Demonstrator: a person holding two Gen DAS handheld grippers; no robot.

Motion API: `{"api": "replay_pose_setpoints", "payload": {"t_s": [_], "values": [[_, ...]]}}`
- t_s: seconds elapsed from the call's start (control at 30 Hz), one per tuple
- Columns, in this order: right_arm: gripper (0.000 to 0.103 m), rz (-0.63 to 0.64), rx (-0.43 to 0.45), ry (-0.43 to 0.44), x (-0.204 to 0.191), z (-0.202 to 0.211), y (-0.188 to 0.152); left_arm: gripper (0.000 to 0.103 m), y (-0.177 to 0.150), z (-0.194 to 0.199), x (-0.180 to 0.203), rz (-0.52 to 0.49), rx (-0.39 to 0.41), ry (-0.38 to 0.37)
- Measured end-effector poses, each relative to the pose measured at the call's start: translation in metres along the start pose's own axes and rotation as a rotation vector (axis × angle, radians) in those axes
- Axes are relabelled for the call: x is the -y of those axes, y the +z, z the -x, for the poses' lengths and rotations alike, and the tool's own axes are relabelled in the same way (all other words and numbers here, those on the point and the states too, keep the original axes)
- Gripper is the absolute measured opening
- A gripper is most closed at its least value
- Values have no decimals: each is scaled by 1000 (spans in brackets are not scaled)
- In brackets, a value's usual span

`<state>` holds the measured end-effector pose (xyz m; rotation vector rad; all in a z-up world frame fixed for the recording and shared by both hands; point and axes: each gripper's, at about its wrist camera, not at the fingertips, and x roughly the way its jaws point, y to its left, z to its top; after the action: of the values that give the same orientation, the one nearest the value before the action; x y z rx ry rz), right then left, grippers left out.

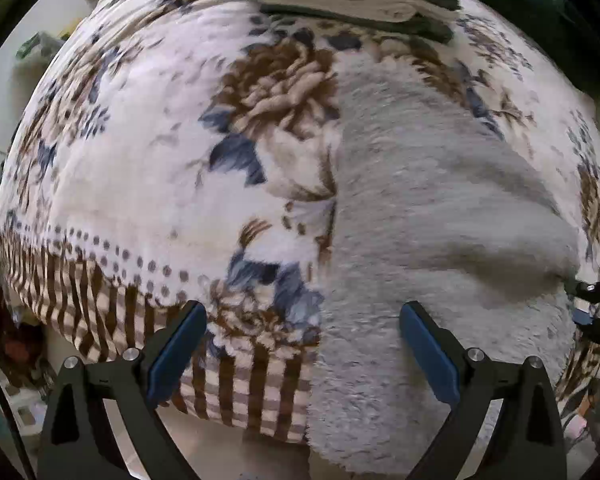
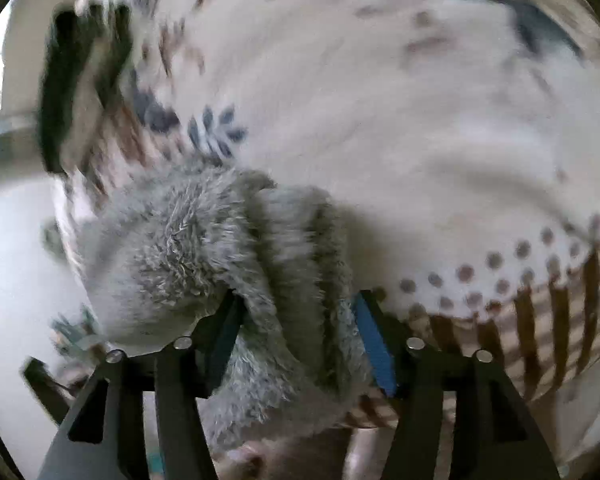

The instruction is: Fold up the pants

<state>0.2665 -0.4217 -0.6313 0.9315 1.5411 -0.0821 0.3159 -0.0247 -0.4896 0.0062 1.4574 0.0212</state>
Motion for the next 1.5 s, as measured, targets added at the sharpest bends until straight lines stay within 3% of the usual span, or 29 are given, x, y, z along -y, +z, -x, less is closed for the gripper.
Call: {"api": "replay_pose_setpoints", "payload": {"t_s": [0.07, 0.13, 0.23, 0.3, 0.37, 0.47, 0.53, 0.57, 0.63, 0.7, 0.8, 0.93, 1.03, 1.1, 1.13, 1.17, 1.23, 1.27, 1.3, 1.33, 1.4, 1.43, 1.5], "values": [[70, -44, 68, 17, 5, 21, -15, 99, 3, 8, 9, -42, 21, 12], [76, -108, 88, 120, 11, 28, -37, 99, 5, 8, 16, -75, 23, 12], [75, -133, -38, 193, 9, -5, -51, 99, 8, -6, 27, -113, 10, 15], [40, -119, -66, 122, 10, -26, -63, 100, 8, -20, 31, -148, -1, 62], [34, -130, -68, 49, 21, -30, -74, 101, 6, -34, 32, -171, -27, 106], [35, -166, -134, 8, 44, -38, -89, 101, 5, -34, 40, -200, -66, 80], [43, -149, -194, 81, 41, -43, -91, 101, 8, -14, 52, -250, -38, 84], [60, -134, -184, 135, 36, -34, -88, 101, 11, 0, 58, -266, -18, 60], [79, -108, -117, 165, 23, -18, -82, 101, 23, 33, 78, -295, 43, -13], [79, -111, -32, 199, 26, 4, -80, 101, 44, 56, 116, -376, 75, -98], [79, -244, 9, 244, 50, 7, -83, 101, 70, 53, 187, -557, 60, -188], [79, -480, 30, 393, 87, -17, -104, 99, 87, -3, 279, -829, -116, -261], [79, -603, 56, 534, 106, -30, -124, 98, 77, -50, 322, -993, -262, -217], [79, -618, 82, 605, 107, -34, -132, 97, 66, -75, 333, -1073, -295, -130], [79, -600, 86, 627, 108, -37, -131, 94, 62, -81, 335, -1093, -305, -119], [79, -573, 86, 636, 101, -37, -133, 84, 60, -85, 335, -1101, -307, -112], [79, -519, 86, 637, 86, -35, -135, 60, 55, -88, 332, -1097, -316, -149], [79, -486, 83, 632, 75, -37, -135, 40, 52, -88, 330, -1100, -325, -169], [79, -465, 81, 616, 67, -39, -133, 32, 47, -89, 328, -1107, -333, -182], [76, -440, 78, 596, 55, -45, -130, 29, 43, -88, 326, -1117, -317, -180], [44, -384, 68, 524, 35, -54, -121, 19, 35, -83, 325, -1163, -251, -147], [13, -360, 65, 452, 31, -54, -120, 17, 30, -81, 323, -1172, -218, -124], [12, -334, 85, 323, 22, -54, -121, 8, 33, -78, 320, -1179, -142, -65]]}}
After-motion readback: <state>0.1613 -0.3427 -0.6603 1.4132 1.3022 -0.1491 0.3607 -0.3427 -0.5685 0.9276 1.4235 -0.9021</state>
